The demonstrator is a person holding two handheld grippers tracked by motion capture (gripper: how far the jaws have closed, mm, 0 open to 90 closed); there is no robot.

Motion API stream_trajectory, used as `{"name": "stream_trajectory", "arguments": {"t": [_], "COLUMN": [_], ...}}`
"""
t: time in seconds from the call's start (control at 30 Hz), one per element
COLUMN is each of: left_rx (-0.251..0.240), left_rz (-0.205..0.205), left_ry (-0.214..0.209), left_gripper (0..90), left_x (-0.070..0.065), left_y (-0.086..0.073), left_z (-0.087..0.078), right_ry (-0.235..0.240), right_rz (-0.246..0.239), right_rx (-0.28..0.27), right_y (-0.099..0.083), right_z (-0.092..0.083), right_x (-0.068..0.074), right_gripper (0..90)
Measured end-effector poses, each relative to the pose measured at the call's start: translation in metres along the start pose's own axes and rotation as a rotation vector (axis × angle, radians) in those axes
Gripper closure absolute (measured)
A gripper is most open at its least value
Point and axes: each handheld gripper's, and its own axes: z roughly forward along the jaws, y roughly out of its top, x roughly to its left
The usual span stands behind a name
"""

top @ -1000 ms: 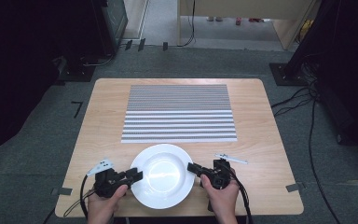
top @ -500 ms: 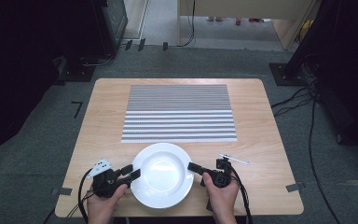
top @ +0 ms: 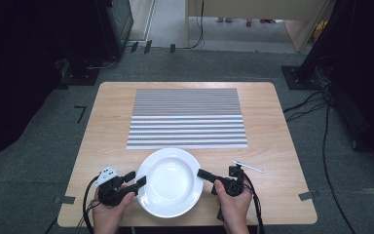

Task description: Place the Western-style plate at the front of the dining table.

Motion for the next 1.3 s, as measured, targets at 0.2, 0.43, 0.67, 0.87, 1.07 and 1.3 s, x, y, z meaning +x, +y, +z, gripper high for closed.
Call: {"name": "stream_trajectory", "arguments": {"t": [0.2,0.43,0.67,0.87,1.07,1.3], "left_rx": [-0.003,-0.056,-0.032,-0.029,-0.016,-0.021], "left_rz": [0.021,0.082,0.078,0.025,-0.056,-0.127], "left_ry": [0.019,0.049,0.017,-0.035,-0.123,-0.164], "left_gripper": [44.4,44.8,44.8,45.9,49.8,50.8], "left_x": [-0.002,-0.010,-0.013,-0.008,-0.002,0.004], "left_y": [0.000,0.002,0.003,0.004,0.003,0.003], "left_z": [0.004,0.002,0.009,0.010,0.012,0.012], "right_ry": [0.024,0.023,0.020,0.030,0.045,0.049], "right_rz": [-0.042,-0.070,-0.085,-0.095,-0.089,-0.097], "right_rx": [-0.017,-0.028,-0.033,-0.037,-0.056,-0.065], "right_y": [0.001,0.000,0.000,0.000,0.003,0.003], "right_z": [-0.004,-0.005,-0.006,-0.007,-0.011,-0.008], "right_x": [0.003,0.004,0.004,0.002,-0.003,-0.005], "right_gripper": [87.7,87.5,87.3,87.2,87.3,87.0]}}
